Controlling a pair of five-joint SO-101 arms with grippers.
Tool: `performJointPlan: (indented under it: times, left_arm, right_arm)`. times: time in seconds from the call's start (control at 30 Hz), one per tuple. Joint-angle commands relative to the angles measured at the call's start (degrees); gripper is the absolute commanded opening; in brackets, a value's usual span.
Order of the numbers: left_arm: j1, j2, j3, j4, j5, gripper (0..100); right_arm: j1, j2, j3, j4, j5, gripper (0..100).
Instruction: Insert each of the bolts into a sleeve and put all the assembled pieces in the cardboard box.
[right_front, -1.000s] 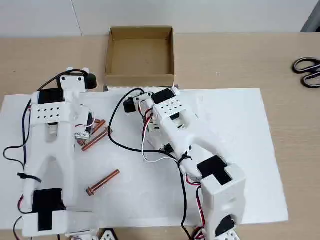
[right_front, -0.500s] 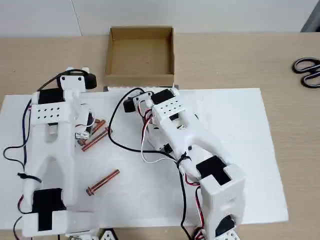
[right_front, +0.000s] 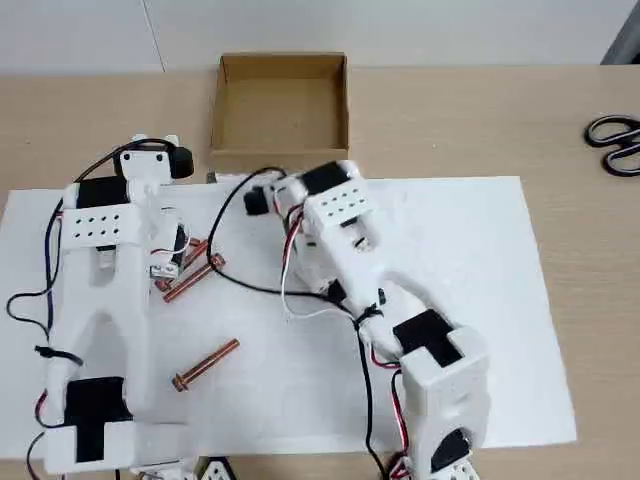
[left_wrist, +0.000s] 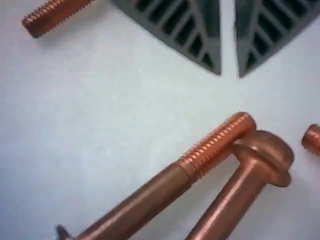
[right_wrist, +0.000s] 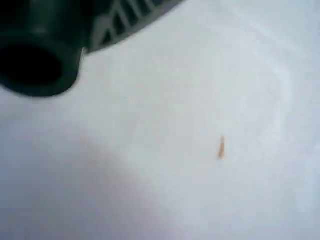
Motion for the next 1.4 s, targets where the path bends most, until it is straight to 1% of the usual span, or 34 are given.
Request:
performJointPlan:
  times: [0.0,0.1,0.17,0.27,0.33,0.5,0.57,0.63,0.7,0.77,0.87,0.97,1.13,1.37]
  left_arm:
    - [1.2,-1.0,-0.6,-0.5,-0.3,1]
    - [2.6,-1.0,-3.6,2.4,0.3,1]
    - [2.3,-1.0,-8.2,4.1,3.6,1]
    - [-0.4,-0.4,-15.2,5.2,8.5,1]
    - [-2.9,-0.4,-17.3,5.0,10.6,1]
    - [-8.8,-0.3,-17.0,5.3,14.0,1]
    - [-9.7,-0.2,-16.8,5.4,18.9,1]
    - [-9.9,-0.2,-14.9,5.3,27.3,1]
    - [-9.9,-0.2,-12.1,5.2,34.1,1]
    - [-10.1,-0.2,-9.8,4.8,37.6,1]
    - [-10.1,-0.2,-6.8,2.6,40.2,1]
    - [-10.1,-0.2,-3.3,-1.5,41.8,1]
    - [-10.1,-0.2,0.4,-7.8,41.9,1]
    - [-10.2,-0.2,5.0,-14.7,41.8,1]
  right_arm:
    - [4.0,-1.1,-7.3,2.2,1.8,0.4]
    - [7.6,-4.6,-8.2,2.3,1.8,0.3]
    - [9.8,-7.6,-7.6,2.4,1.8,0.3]
    - [13.5,-11.4,-5.3,2.4,1.8,0.3]
    - [16.4,-13.7,-2.7,2.4,1.8,0.3]
    - [24.0,-20.6,3.6,2.4,1.9,0.3]
    - [26.2,-22.7,5.5,2.4,1.9,0.3]
    - [27.6,-24.7,7.7,2.4,3.3,0.3]
    - [28.6,-26.2,9.8,2.4,4.5,0.3]
    - [29.7,-27.6,11.1,2.4,4.7,0.3]
    - [30.8,-28.5,11.5,2.4,4.7,0.3]
    - [30.8,-28.5,11.5,2.4,4.7,0.3]
    - [30.5,-28.5,11.5,2.4,4.7,0.3]
    - [30.5,-28.5,11.6,2.4,4.7,0.3]
